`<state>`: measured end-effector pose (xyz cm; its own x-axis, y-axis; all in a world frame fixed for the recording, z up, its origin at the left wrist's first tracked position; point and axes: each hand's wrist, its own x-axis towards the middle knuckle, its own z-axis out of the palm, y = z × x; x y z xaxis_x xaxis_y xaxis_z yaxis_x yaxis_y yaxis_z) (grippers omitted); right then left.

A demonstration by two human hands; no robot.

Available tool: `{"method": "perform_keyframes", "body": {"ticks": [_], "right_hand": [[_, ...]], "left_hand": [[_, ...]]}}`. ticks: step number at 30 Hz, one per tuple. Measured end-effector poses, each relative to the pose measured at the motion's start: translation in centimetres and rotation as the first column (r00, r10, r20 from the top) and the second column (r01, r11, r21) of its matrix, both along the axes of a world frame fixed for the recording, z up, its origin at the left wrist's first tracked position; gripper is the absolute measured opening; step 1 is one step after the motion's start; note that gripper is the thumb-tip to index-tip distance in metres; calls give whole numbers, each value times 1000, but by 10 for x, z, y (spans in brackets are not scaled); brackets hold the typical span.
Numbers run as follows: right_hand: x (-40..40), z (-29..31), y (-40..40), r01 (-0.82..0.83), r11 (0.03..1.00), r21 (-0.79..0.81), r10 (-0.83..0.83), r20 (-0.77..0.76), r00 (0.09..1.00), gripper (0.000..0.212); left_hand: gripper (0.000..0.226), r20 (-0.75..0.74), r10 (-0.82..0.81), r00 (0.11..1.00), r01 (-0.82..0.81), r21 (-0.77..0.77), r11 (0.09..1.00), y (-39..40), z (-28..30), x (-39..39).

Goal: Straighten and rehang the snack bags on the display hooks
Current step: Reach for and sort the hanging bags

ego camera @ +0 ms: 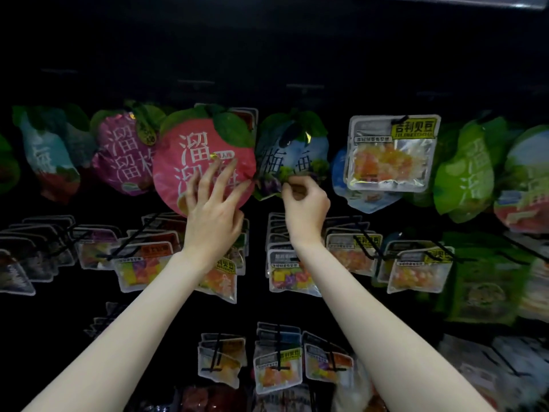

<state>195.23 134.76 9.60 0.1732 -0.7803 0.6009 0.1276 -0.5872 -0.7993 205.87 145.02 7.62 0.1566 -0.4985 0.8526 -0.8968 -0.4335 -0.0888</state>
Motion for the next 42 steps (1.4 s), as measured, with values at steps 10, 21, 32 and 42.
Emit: {"method": "perform_keyframes", "body": {"ticks": [10, 21, 32, 42], "right_hand": [[-45, 11, -13, 62, 998, 1, -61, -64, 996, 8], [-111, -2, -39, 29, 889, 457, -103, 137, 985, 17], [-119, 22, -49, -512, 649, 563, 73, 624, 778, 19], [-112, -26, -33, -57, 916, 396, 163, -239, 957, 15]], "left_hand": [[46, -46, -72, 996, 72, -18, 997, -3, 1, -5], [49, 43, -233, 972, 230, 55, 972, -21, 2, -29], [49, -8, -361, 932, 359, 137, 923, -33, -4, -46], [48, -277, -485, 830, 546, 220, 808, -18, -79, -41]]}}
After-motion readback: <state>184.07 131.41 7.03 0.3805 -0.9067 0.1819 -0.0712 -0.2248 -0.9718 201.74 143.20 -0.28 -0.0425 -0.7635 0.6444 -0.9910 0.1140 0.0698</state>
